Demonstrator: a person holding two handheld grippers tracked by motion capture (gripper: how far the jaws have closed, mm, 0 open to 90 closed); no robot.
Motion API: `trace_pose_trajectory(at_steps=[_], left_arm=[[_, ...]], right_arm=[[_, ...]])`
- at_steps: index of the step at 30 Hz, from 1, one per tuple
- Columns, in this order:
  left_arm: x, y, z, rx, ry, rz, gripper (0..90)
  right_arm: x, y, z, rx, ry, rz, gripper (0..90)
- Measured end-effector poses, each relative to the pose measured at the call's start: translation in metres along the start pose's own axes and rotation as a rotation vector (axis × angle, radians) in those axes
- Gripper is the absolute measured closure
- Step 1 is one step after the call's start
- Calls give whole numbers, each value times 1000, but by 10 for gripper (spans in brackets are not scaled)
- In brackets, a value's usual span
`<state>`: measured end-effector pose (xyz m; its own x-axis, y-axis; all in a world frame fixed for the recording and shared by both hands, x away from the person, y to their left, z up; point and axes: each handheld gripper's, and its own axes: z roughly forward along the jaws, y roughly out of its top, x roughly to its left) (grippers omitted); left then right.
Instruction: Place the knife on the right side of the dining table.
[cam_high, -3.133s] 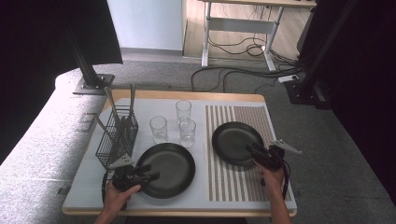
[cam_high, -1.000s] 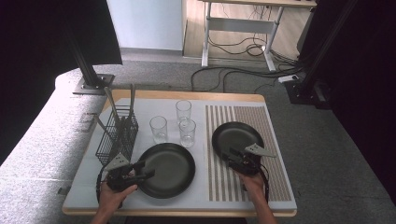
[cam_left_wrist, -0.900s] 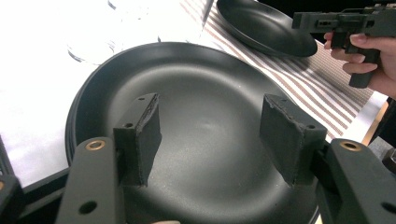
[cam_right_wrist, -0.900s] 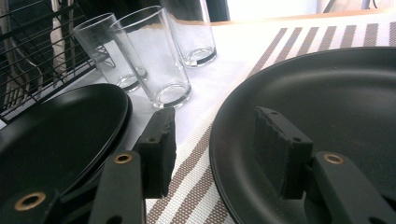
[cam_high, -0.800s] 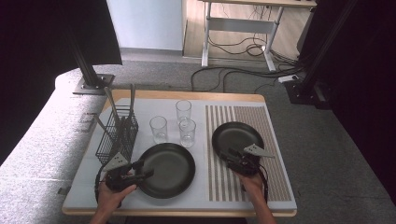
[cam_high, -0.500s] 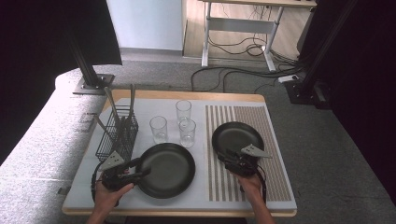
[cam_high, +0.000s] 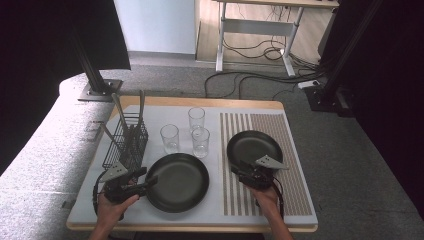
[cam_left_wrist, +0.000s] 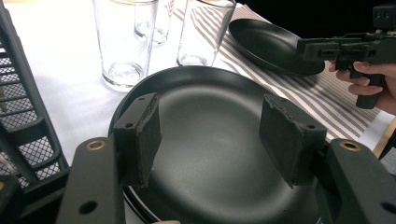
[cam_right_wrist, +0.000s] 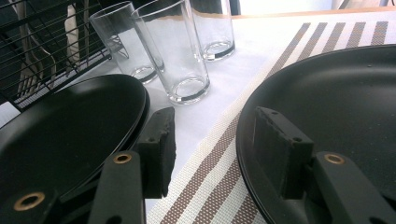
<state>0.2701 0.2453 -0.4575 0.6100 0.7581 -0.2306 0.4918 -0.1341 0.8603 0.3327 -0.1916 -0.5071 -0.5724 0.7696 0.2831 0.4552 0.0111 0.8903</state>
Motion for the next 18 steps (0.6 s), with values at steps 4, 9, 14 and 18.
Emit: trace_pose_trajectory(at_steps=[4, 9, 14, 18], left_arm=[[1, 1, -2, -7, 2, 0, 386], [1, 3, -5, -14, 4, -1, 386], [1, 5, -8, -21, 7, -1, 387], [2, 8, -12, -28, 17, 0, 387]], right_arm=[[1, 0, 1, 1, 3, -1, 487], [2, -1, 2, 3, 5, -2, 487], [2, -1, 2, 6, 6, -2, 487], [3, -2, 4, 10, 8, -4, 487]])
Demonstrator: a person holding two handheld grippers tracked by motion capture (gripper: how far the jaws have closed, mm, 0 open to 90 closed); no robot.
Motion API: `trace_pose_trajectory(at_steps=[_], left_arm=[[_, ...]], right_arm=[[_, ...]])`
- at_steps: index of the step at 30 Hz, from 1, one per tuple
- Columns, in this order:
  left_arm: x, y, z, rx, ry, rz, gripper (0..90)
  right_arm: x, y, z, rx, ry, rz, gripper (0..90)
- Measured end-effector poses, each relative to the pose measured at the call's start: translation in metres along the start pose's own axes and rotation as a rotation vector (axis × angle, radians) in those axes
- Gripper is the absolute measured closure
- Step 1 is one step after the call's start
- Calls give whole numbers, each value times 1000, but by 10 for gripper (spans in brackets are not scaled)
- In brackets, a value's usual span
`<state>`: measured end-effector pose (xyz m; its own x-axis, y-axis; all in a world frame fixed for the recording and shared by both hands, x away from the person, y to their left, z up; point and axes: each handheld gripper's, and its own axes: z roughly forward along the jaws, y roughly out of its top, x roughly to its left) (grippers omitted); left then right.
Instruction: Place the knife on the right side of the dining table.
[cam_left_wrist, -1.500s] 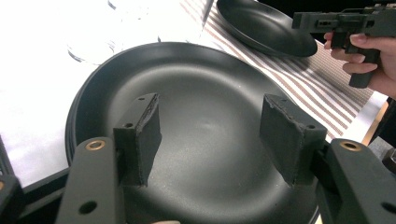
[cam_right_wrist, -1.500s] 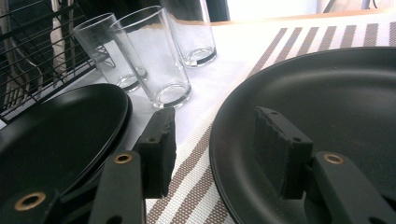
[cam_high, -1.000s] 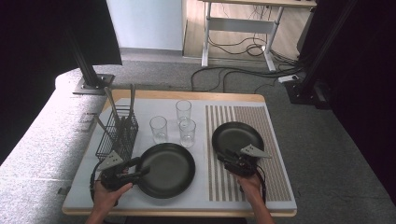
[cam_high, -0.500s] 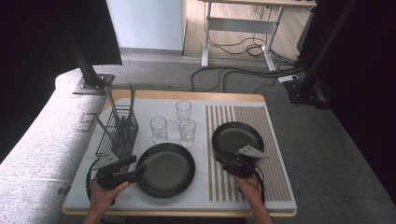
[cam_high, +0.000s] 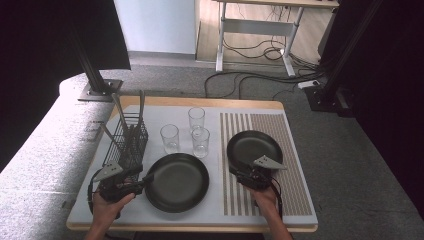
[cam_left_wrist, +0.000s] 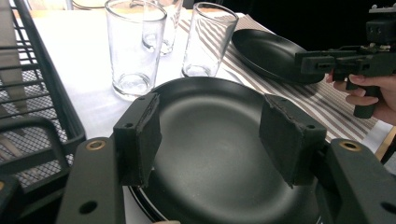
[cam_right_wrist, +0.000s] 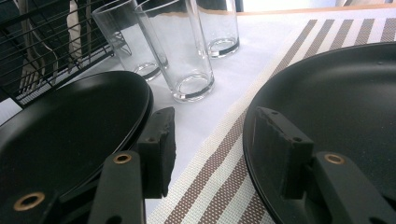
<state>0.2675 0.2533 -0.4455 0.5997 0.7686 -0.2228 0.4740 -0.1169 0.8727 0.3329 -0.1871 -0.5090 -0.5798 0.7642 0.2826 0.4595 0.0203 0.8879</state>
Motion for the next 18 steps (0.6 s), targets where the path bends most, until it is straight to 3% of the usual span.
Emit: trace_pose_trajectory(at_steps=[18], left_arm=[[1, 21, -21, -38, 32, 16, 388]], right_arm=[[0, -1, 1, 1, 4, 4, 487]])
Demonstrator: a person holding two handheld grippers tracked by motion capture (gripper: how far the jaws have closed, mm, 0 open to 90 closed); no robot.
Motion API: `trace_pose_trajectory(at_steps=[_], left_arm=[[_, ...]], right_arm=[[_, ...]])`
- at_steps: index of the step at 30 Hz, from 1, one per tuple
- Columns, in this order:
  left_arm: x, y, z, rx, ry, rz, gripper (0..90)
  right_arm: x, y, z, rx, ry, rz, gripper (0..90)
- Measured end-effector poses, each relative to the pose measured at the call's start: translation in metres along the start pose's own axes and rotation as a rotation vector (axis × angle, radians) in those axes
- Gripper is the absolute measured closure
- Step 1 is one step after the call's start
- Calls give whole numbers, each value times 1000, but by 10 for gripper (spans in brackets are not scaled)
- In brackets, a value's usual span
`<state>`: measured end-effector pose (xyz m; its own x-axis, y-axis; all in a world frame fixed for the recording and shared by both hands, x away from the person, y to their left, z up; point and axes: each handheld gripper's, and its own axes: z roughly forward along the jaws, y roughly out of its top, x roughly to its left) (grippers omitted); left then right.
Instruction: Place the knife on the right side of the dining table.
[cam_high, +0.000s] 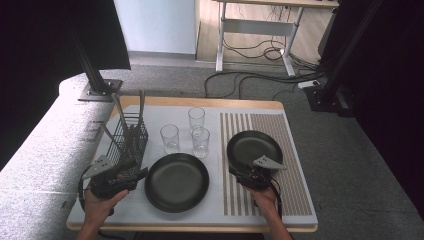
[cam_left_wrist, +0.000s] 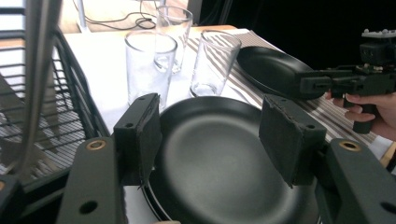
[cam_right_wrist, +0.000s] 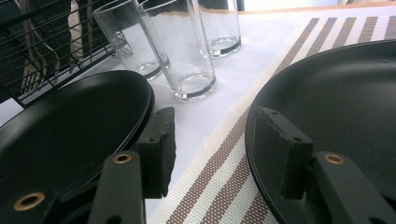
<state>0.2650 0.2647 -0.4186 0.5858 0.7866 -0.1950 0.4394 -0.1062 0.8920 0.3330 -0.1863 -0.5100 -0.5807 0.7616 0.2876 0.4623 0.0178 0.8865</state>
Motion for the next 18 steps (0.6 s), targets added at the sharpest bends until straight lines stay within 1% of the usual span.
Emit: trace_pose_trajectory(at_steps=[3, 7, 9, 18], left_arm=[[1, 3, -3, -4, 7, 5, 388], [3, 10, -9, -18, 12, 5, 387], [5, 15, -14, -26, 21, 8, 387], [12, 24, -24, -44, 46, 6, 387]], right_arm=[[0, 0, 0, 0, 1, 3, 487], [0, 0, 1, 4, 2, 2, 487], [0, -1, 1, 1, 1, 4, 487], [0, -1, 1, 3, 0, 5, 487]])
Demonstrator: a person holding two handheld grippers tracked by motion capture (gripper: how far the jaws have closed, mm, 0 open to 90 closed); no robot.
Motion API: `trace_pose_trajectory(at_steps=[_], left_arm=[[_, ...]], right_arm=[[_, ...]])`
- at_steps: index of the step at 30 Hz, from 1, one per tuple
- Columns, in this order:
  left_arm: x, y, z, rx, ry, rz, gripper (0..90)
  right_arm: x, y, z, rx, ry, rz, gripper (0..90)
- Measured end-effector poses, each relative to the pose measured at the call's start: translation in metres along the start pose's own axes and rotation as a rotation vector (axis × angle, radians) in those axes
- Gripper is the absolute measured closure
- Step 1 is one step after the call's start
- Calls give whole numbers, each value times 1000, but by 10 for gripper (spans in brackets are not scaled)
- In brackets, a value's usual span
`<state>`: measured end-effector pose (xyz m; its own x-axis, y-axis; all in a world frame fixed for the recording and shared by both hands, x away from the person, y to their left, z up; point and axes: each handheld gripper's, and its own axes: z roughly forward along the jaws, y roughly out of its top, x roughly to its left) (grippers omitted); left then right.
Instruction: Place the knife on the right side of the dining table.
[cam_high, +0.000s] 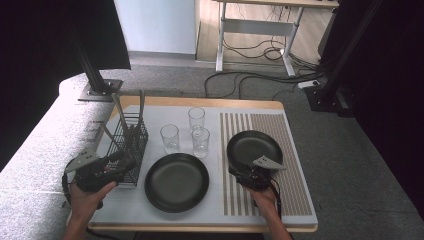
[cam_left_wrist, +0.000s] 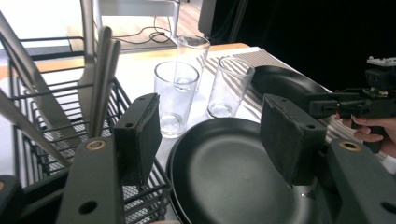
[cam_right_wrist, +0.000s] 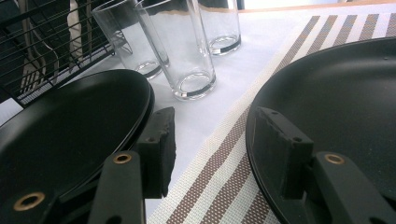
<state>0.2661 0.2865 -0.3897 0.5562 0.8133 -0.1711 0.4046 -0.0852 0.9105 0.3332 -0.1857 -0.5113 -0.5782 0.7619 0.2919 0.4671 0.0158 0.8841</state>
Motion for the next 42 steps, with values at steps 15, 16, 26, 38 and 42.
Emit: trace_pose_trajectory(at_steps=[15, 16, 26, 38, 42], left_arm=[[8, 7, -7, -18, 17, -13, 388], [9, 8, -8, -19, 20, -13, 388], [12, 14, -10, -25, 29, -9, 388], [19, 18, -13, -33, 43, -18, 390], [21, 20, -14, -34, 52, -19, 392]], right_arm=[[-2, -1, 0, 5, -3, 5, 487], [-2, -1, 0, 5, -4, 5, 487], [-2, -2, 0, 4, -4, 8, 487], [-2, -2, 1, 6, -4, 7, 487], [-2, -2, 1, 7, -5, 7, 487]])
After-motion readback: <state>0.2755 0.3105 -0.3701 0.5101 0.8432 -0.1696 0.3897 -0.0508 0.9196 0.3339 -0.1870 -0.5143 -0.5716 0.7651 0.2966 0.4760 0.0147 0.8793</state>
